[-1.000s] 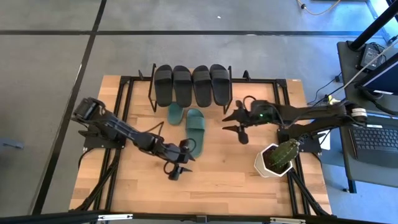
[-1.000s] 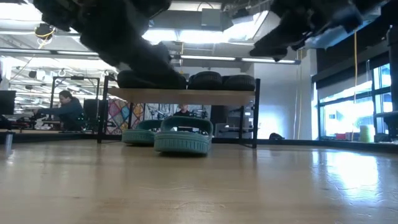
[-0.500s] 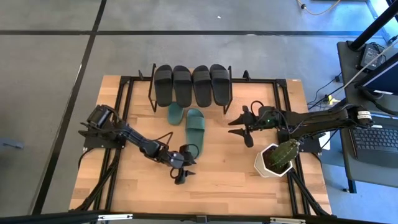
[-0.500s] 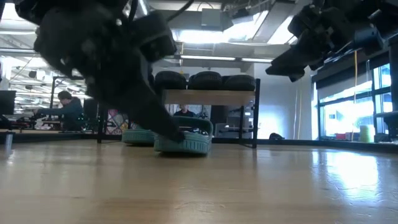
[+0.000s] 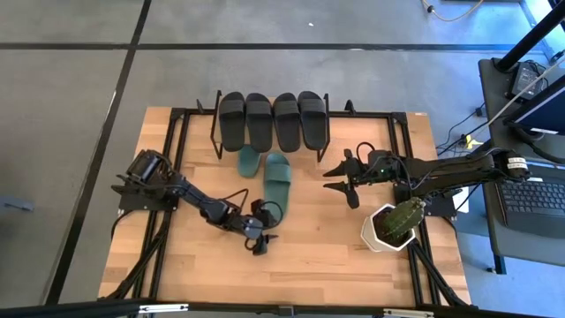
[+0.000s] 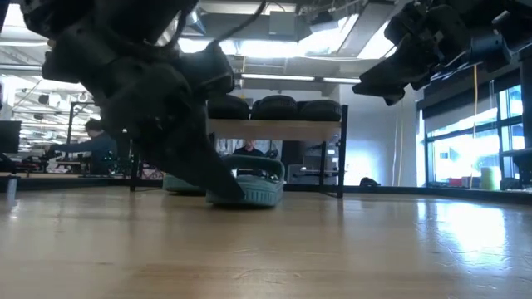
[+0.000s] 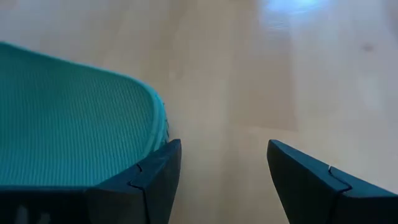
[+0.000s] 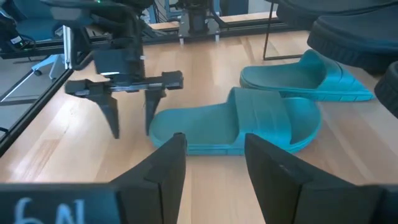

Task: Pick and place slides into the shelf
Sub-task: Put the green slide under the shelf

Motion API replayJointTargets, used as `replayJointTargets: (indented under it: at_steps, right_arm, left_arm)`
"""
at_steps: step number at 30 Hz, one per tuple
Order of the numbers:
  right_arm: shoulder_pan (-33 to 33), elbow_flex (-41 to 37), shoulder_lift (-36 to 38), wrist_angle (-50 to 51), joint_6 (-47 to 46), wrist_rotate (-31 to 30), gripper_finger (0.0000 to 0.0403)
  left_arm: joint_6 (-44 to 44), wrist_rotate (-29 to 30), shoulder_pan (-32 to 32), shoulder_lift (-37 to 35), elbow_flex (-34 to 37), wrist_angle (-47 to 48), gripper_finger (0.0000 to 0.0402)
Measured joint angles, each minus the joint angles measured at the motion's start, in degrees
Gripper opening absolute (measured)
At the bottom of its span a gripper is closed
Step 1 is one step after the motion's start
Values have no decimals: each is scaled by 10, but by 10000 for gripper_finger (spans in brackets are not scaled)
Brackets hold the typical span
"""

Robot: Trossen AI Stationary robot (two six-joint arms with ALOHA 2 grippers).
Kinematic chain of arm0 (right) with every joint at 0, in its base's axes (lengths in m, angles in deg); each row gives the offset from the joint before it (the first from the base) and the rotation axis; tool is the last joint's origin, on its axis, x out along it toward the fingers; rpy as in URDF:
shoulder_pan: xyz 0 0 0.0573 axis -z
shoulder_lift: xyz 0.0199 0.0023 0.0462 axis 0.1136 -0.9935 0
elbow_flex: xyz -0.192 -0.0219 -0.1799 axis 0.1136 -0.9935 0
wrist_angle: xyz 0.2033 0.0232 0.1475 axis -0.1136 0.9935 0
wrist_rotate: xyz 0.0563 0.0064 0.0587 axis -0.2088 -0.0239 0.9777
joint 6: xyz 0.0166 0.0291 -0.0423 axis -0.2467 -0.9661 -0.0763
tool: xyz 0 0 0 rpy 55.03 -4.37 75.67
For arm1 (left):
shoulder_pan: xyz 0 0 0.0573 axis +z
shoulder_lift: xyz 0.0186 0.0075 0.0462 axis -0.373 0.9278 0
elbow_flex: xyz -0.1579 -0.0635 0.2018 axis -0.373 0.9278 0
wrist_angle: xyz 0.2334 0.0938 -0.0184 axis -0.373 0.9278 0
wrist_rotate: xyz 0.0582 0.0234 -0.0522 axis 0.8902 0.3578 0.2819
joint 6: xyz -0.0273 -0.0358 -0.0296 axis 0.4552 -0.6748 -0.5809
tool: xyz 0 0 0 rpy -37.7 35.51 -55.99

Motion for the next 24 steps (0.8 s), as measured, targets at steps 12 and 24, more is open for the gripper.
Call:
replayJointTargets:
  at_steps: [12,24]
  right_arm:
    - [0,0,0,3,2,0,165]
    - [0,1,0,3,17,0,165]
  left_arm:
    - [50,11,90,0,0,18,229]
    - [120,4,203,-1,0,19,229]
